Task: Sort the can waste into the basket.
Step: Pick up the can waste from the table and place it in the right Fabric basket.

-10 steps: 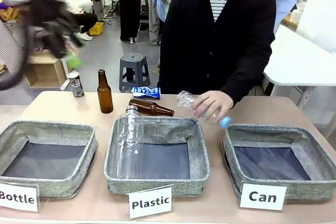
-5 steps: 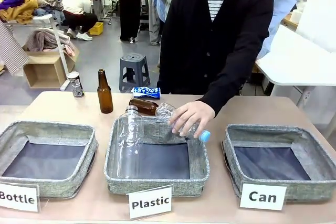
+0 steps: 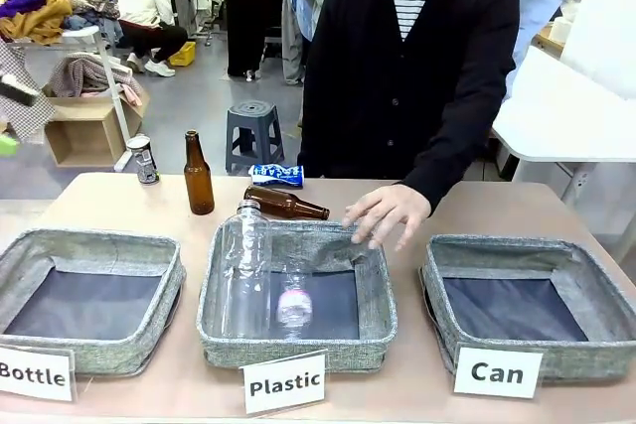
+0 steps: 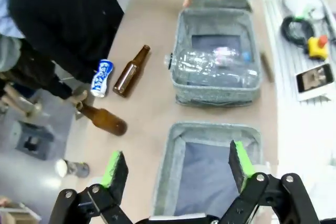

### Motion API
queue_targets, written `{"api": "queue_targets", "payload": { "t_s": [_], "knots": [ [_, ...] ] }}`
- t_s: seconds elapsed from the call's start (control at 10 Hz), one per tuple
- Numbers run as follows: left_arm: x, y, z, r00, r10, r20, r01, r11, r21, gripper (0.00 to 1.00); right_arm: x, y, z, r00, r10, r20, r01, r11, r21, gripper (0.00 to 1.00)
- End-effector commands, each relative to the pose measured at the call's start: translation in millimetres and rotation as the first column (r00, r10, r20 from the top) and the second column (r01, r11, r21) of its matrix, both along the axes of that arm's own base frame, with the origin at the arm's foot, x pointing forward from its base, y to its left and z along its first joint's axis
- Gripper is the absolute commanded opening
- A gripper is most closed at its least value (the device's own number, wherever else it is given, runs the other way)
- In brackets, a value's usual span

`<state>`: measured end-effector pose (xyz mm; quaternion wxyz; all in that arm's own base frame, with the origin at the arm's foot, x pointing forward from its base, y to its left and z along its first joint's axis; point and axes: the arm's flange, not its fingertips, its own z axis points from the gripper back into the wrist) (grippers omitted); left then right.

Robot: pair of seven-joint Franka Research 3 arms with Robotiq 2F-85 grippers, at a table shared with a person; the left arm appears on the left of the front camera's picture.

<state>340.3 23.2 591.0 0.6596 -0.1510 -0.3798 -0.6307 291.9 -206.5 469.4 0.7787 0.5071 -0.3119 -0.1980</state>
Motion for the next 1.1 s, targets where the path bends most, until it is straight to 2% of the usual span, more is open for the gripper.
{"api": "queue_targets", "payload": {
  "t_s": [0.0,0.2,0.3,0.4,0.6,0.7,0.8,1.0],
  "knots": [
    [36,-55,21,0.999,-0.034,-0.013,0.036,0.988,0.149,1.0,4,0,0,0.999,0.0,0.043,0.0,1.0,0.002,1.0],
    [81,-130,33,0.988,-0.15,-0.044,0.156,0.945,0.287,1.0,4,0,0,0.999,0.0,0.043,0.0,1.0,0.002,1.0],
    [104,-170,37,0.991,-0.131,-0.041,0.137,0.922,0.363,1.0,4,0,0,0.999,0.0,0.043,0.0,1.0,0.002,1.0],
    [130,-217,38,0.982,-0.184,-0.033,0.18,0.884,0.432,1.0,4,0,0,0.999,0.0,0.043,0.0,1.0,0.002,1.0],
    [175,-286,25,0.981,-0.196,-0.002,0.17,0.844,0.508,1.0,4,0,0,0.999,0.0,0.043,0.0,1.0,0.002,1.0],
    [211,-326,-2,0.994,-0.109,0.013,0.084,0.831,0.551,1.0,4,0,0,0.999,0.0,0.043,0.0,1.0,0.002,1.0],
    [230,-342,-19,0.997,-0.076,0.018,0.053,0.833,0.551,1.0,4,0,0,0.999,0.0,0.043,0.0,1.0,0.002,1.0],
    [276,-370,-67,0.995,0.073,0.064,-0.097,0.807,0.583,1.0,4,0,0,0.999,0.0,0.043,0.0,1.0,0.002,1.0]
  ]
}}
